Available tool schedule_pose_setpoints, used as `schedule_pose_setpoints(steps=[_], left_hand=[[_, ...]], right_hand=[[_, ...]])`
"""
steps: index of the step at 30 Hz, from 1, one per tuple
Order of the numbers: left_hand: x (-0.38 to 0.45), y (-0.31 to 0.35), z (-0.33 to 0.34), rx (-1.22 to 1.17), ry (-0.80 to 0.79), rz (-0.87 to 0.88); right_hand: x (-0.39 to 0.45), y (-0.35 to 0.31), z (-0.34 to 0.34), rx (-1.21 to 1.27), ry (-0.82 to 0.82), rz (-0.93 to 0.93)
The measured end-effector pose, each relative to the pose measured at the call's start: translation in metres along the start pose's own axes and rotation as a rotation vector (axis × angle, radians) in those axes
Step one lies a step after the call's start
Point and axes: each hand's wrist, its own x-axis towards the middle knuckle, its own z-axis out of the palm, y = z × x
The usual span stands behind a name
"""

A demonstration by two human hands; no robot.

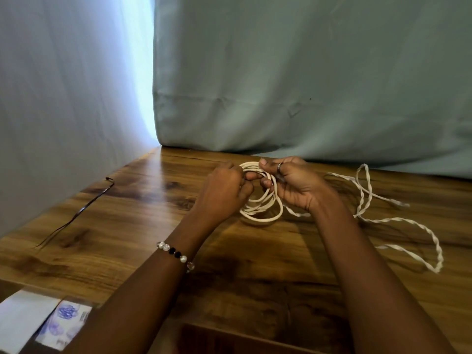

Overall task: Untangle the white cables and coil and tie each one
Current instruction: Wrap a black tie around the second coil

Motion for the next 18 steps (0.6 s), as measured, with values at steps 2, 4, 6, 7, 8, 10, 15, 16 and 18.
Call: schedule_pose_setpoints(steps=[2, 4, 6, 7, 8, 10, 15, 16, 18], left_hand=[[0.000, 0.000, -0.005, -0.104, -0.077, -0.091], [0.002, 0.000, -0.012, -0.337, -0.165, -0.247], [0.003, 0.000, -0.021, -0.608, -0.233, -0.417], [0.004, 0.000, -0.024, -0.711, -0.271, -0.478], [0.004, -0.002, -0.027, -0.772, -0.302, -0.513], [0.005, -0.008, -0.032, -0.831, -0.319, -0.571], [0.007, -0.019, -0.040, -1.297, -0.265, -0.676], [0.008, -0.019, -0.042, -1.393, -0.273, -0.659], [0.008, -0.018, -0.044, -1.563, -0.303, -0.608]], right_hand=[[-0.003, -0.001, 0.000, -0.066, 0.022, 0.004], [-0.005, -0.003, 0.001, -0.118, 0.045, -0.005], [-0.005, -0.005, 0.002, -0.147, 0.059, -0.010], [-0.005, -0.006, 0.002, -0.153, 0.065, -0.011], [-0.004, -0.006, 0.002, -0.161, 0.072, -0.015], [-0.003, -0.006, 0.000, -0.186, 0.093, -0.027], [0.001, -0.004, -0.004, -0.225, 0.135, -0.073], [0.002, -0.003, -0.004, -0.231, 0.138, -0.078], [0.003, -0.001, -0.003, -0.264, 0.141, -0.095]])
